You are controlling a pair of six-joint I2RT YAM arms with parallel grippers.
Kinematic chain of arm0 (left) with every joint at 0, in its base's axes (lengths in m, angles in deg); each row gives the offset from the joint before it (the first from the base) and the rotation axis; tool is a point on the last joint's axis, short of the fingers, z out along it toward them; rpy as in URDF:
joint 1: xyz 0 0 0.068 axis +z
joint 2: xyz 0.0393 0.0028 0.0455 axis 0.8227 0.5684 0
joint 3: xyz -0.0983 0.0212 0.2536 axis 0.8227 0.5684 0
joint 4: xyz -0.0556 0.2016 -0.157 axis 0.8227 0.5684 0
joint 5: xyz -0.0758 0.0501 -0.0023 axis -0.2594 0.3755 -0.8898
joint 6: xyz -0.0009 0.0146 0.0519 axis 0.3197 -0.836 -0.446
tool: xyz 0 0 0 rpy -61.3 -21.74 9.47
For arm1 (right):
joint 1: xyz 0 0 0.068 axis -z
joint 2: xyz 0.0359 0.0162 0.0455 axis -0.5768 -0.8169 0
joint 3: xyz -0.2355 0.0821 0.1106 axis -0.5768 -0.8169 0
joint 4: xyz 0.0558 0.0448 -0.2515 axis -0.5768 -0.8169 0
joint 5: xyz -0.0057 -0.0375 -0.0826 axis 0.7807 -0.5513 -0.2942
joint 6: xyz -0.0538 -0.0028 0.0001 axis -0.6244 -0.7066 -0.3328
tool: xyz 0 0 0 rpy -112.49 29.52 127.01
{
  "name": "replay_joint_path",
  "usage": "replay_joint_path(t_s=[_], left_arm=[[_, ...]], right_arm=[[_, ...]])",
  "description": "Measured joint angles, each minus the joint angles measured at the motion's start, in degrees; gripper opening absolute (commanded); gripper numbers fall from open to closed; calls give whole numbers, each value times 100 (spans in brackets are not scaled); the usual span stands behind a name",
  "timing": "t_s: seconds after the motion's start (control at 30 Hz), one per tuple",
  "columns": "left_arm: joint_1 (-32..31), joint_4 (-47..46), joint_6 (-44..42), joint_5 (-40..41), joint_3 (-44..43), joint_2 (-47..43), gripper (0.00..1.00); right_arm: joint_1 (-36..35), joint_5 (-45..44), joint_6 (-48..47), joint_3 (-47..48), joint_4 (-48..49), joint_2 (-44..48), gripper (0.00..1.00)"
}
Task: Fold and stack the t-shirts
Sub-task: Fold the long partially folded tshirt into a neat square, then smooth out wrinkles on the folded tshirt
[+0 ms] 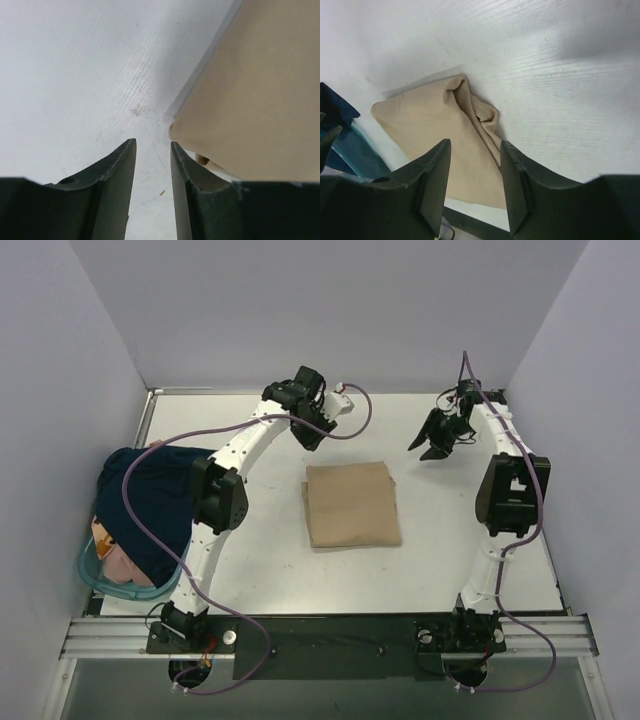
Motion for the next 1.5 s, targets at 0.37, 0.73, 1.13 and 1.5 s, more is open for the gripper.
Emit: replay_joint_path(t_s=[0.37,0.73,1.13,1.5], left_arm=[[-162,-957,1344,-577,1932,-656,18],[15,-1679,1832,-249,2396,-356,22],[-247,-1547,1978,-1091,4107,-2269,24],[-986,-2057,2149,-1615,6360,-2643,24]], right_arm=[[-1228,57,-247,-686,640,566,0],[-1115,-223,-149,-881,817,-402,0],[-1786,-254,-85,-2800,1191,2428,0],[-1908,243,645,-5543,2050,2461,0]])
